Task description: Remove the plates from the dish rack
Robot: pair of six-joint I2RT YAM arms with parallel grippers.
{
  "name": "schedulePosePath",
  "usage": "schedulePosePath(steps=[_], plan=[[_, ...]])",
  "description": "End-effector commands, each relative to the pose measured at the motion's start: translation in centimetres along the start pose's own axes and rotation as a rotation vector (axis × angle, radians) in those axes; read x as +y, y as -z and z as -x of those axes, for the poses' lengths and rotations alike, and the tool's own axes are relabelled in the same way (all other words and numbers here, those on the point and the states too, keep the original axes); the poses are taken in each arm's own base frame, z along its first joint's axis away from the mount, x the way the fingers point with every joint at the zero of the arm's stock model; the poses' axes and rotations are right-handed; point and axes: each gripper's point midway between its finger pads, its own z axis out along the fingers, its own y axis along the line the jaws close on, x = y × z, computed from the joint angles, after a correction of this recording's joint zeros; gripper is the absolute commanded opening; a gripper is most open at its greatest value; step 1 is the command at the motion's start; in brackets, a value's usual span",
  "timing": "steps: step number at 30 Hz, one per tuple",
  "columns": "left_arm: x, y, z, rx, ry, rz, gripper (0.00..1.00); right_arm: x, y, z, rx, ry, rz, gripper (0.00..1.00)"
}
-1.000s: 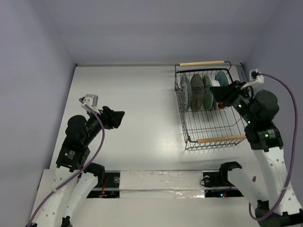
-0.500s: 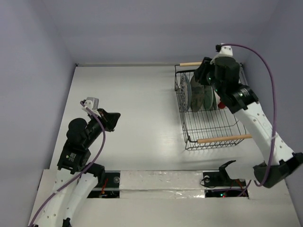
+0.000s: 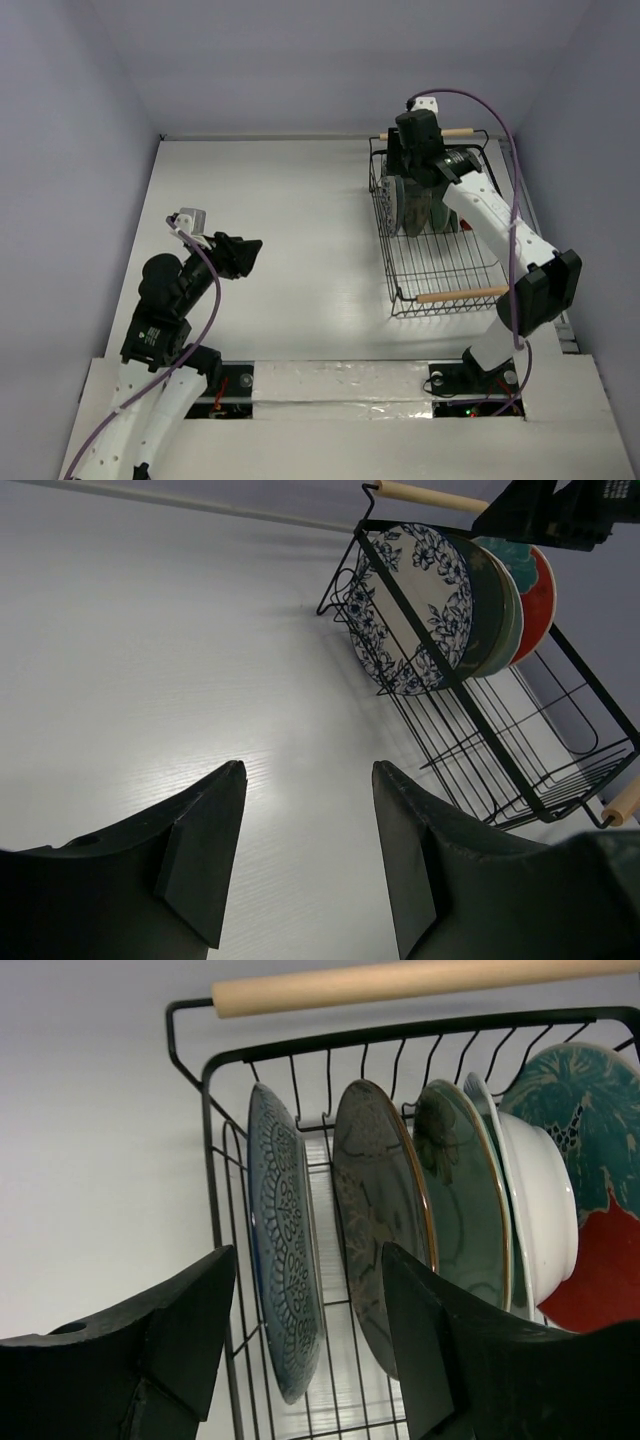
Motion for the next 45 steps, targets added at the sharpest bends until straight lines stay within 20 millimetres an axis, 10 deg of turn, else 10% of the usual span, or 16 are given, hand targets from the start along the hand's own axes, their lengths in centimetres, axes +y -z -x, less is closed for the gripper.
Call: schedulePosePath(steps=[1, 14, 25, 32, 45], plan=[[-0.6, -0.2, 0.7, -0.038, -0.008, -0.034, 0.51, -0.2, -0.7, 0.0, 0.007, 0.042, -0.046, 0.65], [-0.7, -0.2, 0.6, -0.035, -0.008, -0.043, 0.51, 1.0, -3.6, -3.2, 0.086, 0.190, -0.164, 0.54], [-1.1, 0.0, 0.6, -0.040, -0.012, -0.060, 0.52, 1.1, -3.2, -3.1, 0.071, 0.314, -0.324, 0.20], [-1.2, 0.1, 0.7, -0.045, -0.013, -0.061, 0.52, 1.1, -1.3, -0.3, 0.001, 0.323, -0.383, 0.01], [-1.0, 0.0, 0.6, -0.037, -0.010, -0.052, 0.52, -1.3, 6.1, 7.8, -0.182, 0.237, -0.445, 0.00]])
